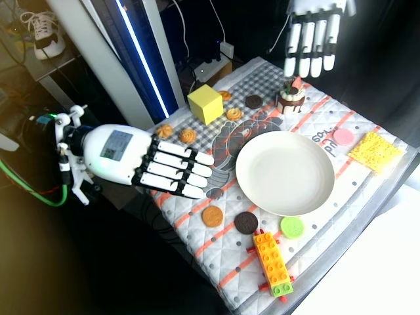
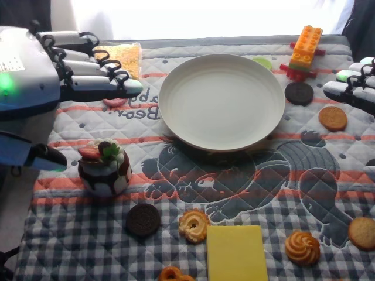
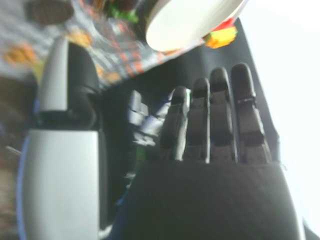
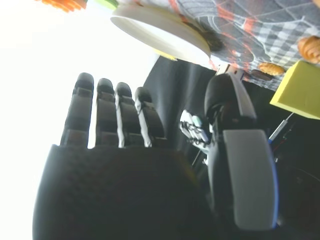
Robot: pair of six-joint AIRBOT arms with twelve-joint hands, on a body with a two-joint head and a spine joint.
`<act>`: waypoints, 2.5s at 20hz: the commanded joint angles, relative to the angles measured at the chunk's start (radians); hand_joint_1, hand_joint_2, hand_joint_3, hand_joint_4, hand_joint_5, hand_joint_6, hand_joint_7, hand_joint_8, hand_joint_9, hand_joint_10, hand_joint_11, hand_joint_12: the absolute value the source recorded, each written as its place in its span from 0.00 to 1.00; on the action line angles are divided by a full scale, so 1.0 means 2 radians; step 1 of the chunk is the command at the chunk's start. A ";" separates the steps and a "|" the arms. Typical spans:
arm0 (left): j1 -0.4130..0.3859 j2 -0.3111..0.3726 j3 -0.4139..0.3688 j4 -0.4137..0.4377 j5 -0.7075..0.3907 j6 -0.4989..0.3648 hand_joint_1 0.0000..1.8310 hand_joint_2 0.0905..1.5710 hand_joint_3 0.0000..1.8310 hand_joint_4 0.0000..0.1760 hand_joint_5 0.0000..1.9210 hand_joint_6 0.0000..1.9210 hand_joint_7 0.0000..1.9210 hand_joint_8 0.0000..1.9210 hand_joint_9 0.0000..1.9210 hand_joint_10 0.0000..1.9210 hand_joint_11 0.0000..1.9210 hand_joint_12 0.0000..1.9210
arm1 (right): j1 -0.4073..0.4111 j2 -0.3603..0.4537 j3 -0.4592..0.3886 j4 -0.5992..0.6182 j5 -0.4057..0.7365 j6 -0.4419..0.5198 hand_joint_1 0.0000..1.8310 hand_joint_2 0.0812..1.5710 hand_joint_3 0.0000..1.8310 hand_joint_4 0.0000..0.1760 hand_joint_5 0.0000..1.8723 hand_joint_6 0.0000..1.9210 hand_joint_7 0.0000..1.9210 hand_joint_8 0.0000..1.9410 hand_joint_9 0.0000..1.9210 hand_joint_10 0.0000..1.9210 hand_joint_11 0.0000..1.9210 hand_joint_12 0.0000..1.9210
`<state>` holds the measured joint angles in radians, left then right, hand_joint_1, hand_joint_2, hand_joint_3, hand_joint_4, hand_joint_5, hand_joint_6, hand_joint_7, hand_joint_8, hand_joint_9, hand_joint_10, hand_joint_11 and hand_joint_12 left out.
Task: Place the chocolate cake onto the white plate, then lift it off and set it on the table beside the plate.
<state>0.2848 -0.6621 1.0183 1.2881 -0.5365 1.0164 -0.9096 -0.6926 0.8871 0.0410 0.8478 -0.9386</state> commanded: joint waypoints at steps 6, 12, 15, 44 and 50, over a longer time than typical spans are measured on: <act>0.009 -0.017 0.010 -0.037 0.006 0.000 0.38 0.66 0.00 0.32 0.06 0.00 0.09 0.00 0.09 0.01 0.00 0.53 | 0.003 0.001 0.002 0.007 0.059 0.003 0.30 0.78 0.00 0.13 0.00 0.00 0.00 0.00 0.00 0.00 0.00 0.00; 0.054 -0.032 0.013 -0.058 -0.006 0.000 0.41 0.66 0.00 0.00 0.08 0.00 0.11 0.00 0.11 0.01 0.00 0.48 | 0.001 0.001 0.002 0.007 0.059 0.005 0.26 0.78 0.00 0.12 0.00 0.00 0.00 0.00 0.00 0.00 0.00 0.00; 0.083 -0.056 0.026 -0.079 -0.015 0.000 0.41 0.65 0.00 0.11 0.09 0.00 0.10 0.00 0.11 0.01 0.00 0.51 | 0.001 0.001 0.002 0.007 0.059 0.006 0.26 0.77 0.00 0.09 0.00 0.00 0.00 0.00 0.00 0.00 0.00 0.00; 0.018 -0.097 0.045 -0.114 -0.014 0.000 0.80 0.79 0.00 0.00 0.13 0.90 0.31 0.82 0.35 0.83 0.31 1.00 | -0.003 0.001 0.003 0.009 0.060 0.008 0.22 0.76 0.00 0.46 0.00 0.00 0.00 0.00 0.00 0.00 0.00 0.15; -0.016 -0.143 0.082 -0.109 0.002 0.000 0.79 0.79 0.00 0.00 0.07 0.83 0.30 0.84 0.35 0.84 0.35 1.00 | -0.003 0.001 0.004 0.009 0.061 0.009 0.22 0.75 0.00 0.45 0.00 0.00 0.00 0.00 0.00 0.00 0.00 0.13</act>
<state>0.2646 -0.9588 1.1870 1.1069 -0.4873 1.0172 -0.9241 -0.6926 0.8894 0.0444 0.8547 -0.9237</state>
